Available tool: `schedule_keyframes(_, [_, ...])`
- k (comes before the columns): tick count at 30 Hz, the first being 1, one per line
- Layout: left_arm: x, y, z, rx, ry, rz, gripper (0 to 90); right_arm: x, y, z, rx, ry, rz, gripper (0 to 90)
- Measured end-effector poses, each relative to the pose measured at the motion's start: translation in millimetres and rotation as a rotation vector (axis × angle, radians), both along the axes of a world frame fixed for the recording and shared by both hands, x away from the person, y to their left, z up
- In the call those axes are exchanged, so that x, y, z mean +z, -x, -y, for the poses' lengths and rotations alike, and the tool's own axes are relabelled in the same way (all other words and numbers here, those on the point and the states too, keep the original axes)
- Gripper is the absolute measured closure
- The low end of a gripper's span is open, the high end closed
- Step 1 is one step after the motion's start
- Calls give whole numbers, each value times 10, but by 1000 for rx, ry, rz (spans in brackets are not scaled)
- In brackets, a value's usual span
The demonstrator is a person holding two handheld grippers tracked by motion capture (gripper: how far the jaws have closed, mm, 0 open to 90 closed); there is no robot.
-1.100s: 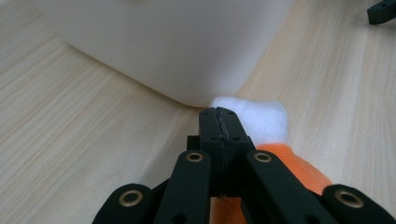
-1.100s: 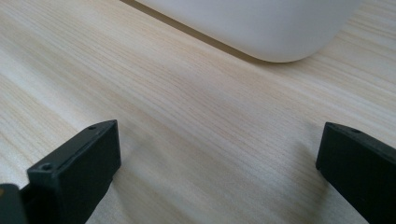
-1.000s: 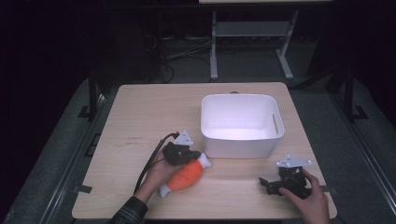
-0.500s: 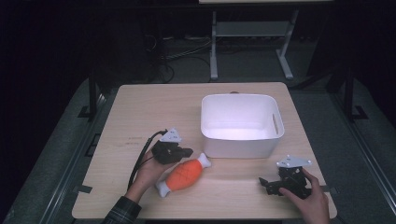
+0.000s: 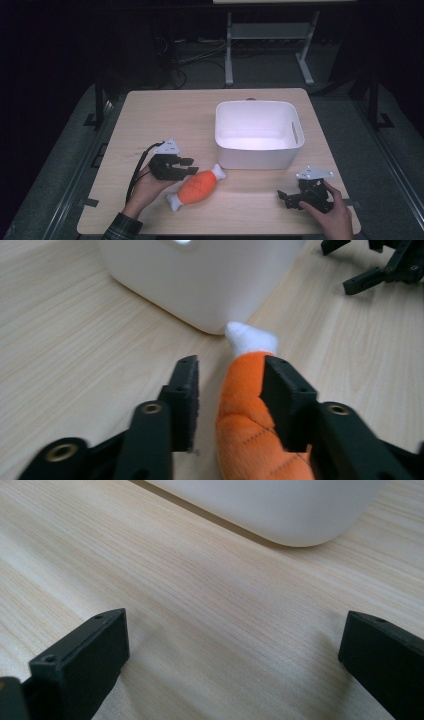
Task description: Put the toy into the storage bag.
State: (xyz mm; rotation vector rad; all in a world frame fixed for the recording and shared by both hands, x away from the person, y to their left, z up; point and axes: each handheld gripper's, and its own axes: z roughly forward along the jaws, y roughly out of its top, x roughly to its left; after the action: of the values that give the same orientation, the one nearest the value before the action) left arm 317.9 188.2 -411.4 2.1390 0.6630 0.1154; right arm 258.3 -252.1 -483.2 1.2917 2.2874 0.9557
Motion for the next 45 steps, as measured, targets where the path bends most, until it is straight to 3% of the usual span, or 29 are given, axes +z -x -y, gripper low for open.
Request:
schedule_keyframes(5, [-11, 78, -24, 0, 33, -26, 396, 0, 0, 0, 0, 0, 0, 0])
schedule_keyframes(21, [-200, 164, 55, -1, 9, -40, 135, 0, 0, 0, 0, 0, 0, 0])
schedule_keyframes(45, [-432, 152, 198, -87, -60, -92, 127, 0, 0, 0, 0, 0, 0, 0])
